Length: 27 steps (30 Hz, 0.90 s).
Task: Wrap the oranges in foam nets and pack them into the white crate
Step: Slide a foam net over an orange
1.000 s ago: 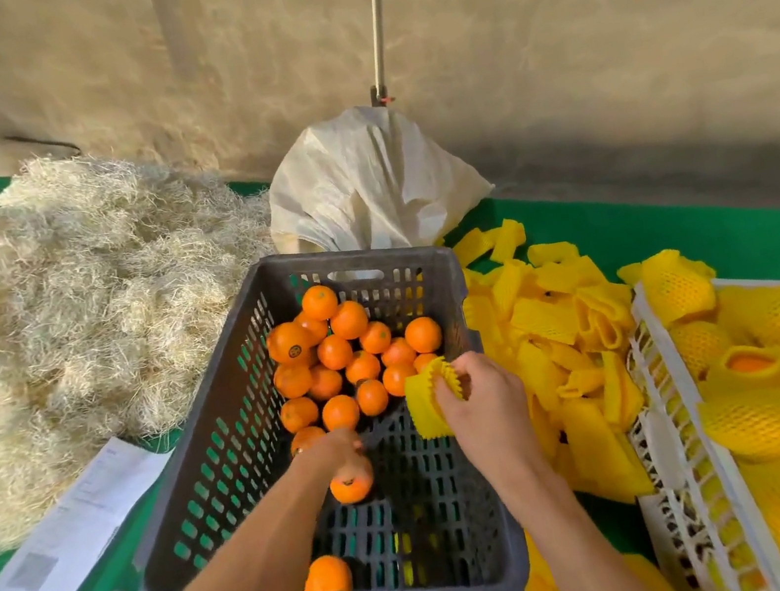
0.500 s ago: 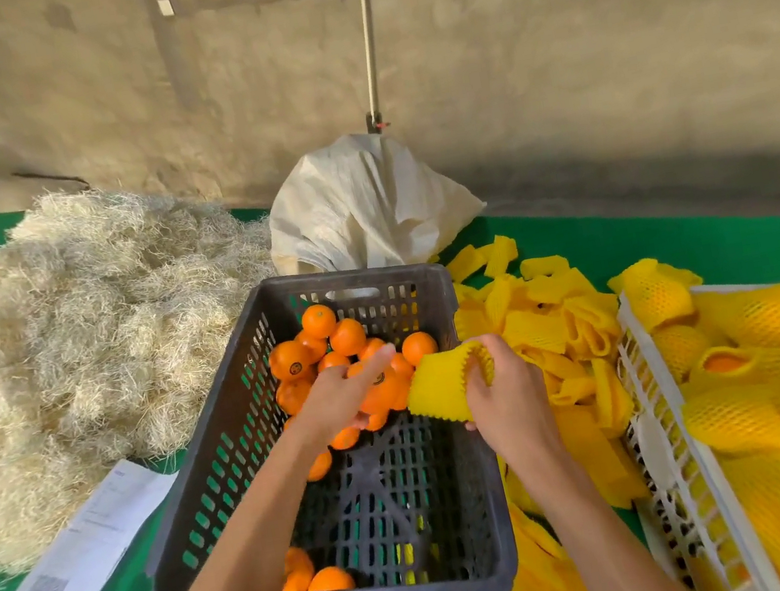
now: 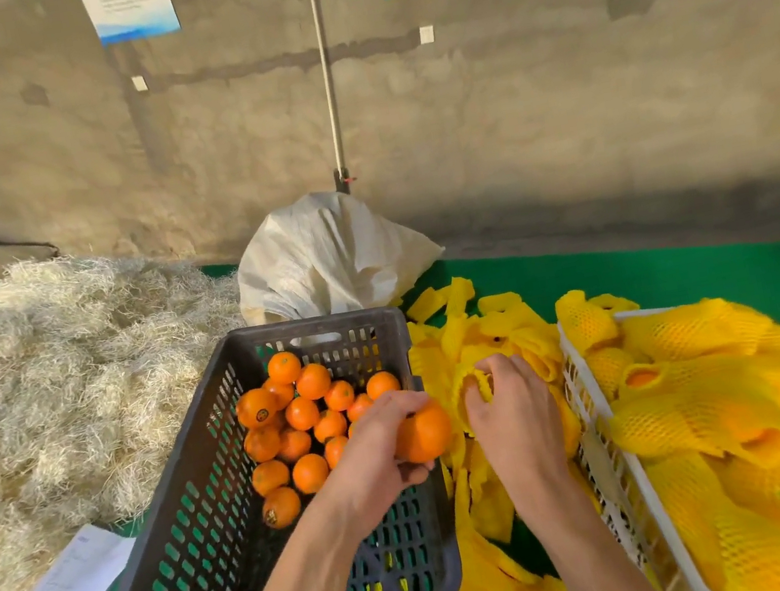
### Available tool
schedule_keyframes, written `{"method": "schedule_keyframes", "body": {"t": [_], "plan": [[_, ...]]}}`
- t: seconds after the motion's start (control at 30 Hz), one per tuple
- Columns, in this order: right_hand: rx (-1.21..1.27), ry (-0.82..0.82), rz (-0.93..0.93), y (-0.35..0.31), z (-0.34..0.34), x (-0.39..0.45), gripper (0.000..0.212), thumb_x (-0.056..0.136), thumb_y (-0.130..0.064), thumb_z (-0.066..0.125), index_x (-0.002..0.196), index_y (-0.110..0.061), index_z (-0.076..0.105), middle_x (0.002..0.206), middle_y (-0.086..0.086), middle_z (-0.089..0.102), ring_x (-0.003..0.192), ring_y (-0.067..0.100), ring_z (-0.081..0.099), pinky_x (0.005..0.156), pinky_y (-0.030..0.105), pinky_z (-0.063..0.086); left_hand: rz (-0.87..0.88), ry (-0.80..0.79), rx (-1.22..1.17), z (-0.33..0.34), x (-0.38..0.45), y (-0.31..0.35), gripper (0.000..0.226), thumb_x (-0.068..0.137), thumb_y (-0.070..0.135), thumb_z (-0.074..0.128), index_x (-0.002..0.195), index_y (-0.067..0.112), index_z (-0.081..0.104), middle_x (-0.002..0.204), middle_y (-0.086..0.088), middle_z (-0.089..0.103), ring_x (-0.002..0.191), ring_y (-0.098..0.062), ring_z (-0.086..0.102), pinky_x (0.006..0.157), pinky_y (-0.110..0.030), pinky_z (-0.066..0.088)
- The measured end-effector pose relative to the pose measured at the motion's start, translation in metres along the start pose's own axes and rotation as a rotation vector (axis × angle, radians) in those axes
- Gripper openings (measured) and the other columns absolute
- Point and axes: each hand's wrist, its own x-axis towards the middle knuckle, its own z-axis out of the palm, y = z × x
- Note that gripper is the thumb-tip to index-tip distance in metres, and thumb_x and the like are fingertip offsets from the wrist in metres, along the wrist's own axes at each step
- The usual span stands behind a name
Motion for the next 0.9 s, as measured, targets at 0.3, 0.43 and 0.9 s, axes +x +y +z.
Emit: {"method": "schedule_keyframes", "body": {"t": [0.3,0.43,0.9], "plan": [[-0.017,-0.085,0.056,0.022,-0.001,0.002,0.034,0.095,-0.017,0.068,0.127,-0.014,0.061,0.123,0.006,0.066,0.109,0.024,0.063,0.084,0.032,0.052,0.12,-0.053,-0.03,0.033,-0.013,-0.01,0.045,0.095,0.061,0.064,0.12,0.024,0.069,0.104,0.0,0.061,0.079,-0.018,0.054,0.068,-0.03,0.041],[-0.066,-0.117,0.043,0.035,0.002,0.002,0.03,0.093,-0.014,0.065,0.123,-0.014,0.061,0.121,0.008,0.065,0.106,0.029,0.063,0.075,0.034,0.048,0.066,-0.211,-0.233,0.036,-0.015,-0.013,0.064,0.078,0.042,0.076,0.128,0.008,0.056,0.096,-0.007,0.064,0.076,-0.02,0.055,0.068,-0.033,0.039],[0.359,-0.147,-0.016,0.059,0.005,0.003,0.022,0.085,-0.016,0.079,0.106,-0.018,0.072,0.104,-0.001,0.068,0.097,0.017,0.06,0.081,0.035,0.051,0.022,0.012,-0.102,0.05,0.004,-0.022,0.067,0.057,0.064,0.088,0.111,0.025,0.08,0.114,0.014,0.076,0.119,-0.01,0.059,0.092,-0.037,0.052]]}}
